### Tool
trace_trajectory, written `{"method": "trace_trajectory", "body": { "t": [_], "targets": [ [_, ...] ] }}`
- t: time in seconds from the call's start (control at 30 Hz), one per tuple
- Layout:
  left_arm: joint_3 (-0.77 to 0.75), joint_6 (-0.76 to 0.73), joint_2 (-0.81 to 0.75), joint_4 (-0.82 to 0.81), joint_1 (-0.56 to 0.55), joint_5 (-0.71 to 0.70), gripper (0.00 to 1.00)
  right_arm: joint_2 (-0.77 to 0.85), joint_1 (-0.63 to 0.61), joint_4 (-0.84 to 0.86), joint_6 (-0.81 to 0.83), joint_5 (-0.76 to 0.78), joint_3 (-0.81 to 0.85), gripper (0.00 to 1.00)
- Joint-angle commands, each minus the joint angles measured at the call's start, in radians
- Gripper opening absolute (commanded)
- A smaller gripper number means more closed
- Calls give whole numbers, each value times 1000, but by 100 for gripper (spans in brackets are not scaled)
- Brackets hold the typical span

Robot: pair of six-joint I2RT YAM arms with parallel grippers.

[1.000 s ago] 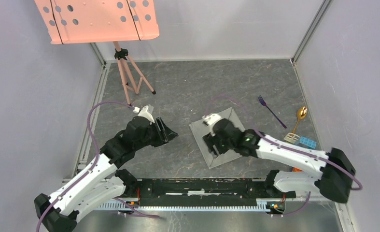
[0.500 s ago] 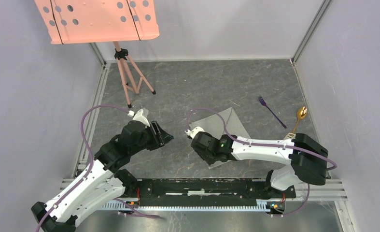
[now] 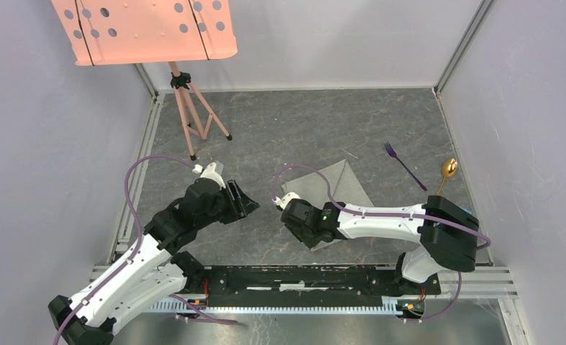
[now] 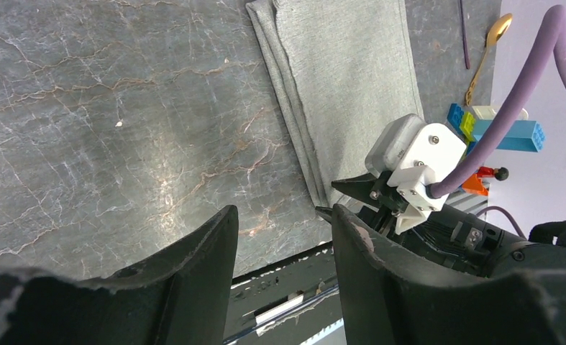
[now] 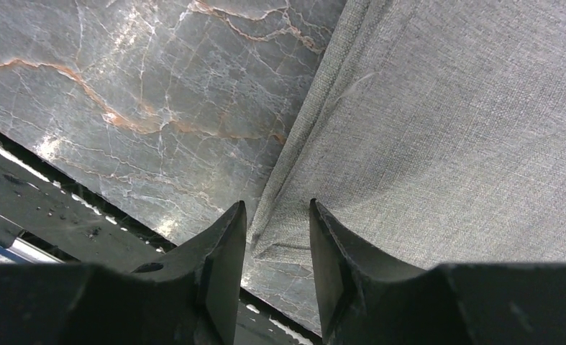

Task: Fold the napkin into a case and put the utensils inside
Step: Pick up the upper triangle-folded napkin from the center of the board.

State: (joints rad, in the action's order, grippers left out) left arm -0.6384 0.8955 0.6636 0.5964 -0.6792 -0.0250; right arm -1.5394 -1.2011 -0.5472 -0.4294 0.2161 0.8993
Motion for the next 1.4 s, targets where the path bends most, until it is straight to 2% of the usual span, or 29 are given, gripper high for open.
{"method": "trace_trajectory", "body": {
  "t": [0.0, 0.43, 0.6, 0.73, 0.9, 0.93, 1.03, 1.17, 1.37],
  "targets": [
    [-4, -28, 13, -22, 6, -10, 58, -14, -7, 37, 6, -13, 21, 45],
    [-15, -36, 7, -4, 8, -19, 58, -72, -8, 50, 18, 0, -12, 48],
    [-18, -38, 1, 5, 7, -25, 59, -86, -7, 61, 23, 24, -41, 46],
    [-13, -33, 6, 9, 7, -31, 60, -100, -15, 59, 27, 79, -59, 34],
    [21, 19, 39, -25, 19, -17, 70, -74, -46, 68, 35, 187, -62, 4],
    [27, 38, 53, -38, 31, -2, 72, -62, -49, 72, 38, 202, -63, 0],
    [46, 129, 126, -80, 73, 48, 77, -7, -54, 101, 47, 223, -76, 0],
    [89, 252, 246, -265, 128, 178, 79, 83, -54, 174, 56, 184, -117, 0],
    [113, 419, 537, -663, 111, 305, 85, 161, -54, 243, 50, 134, -170, 0]
  ]
}}
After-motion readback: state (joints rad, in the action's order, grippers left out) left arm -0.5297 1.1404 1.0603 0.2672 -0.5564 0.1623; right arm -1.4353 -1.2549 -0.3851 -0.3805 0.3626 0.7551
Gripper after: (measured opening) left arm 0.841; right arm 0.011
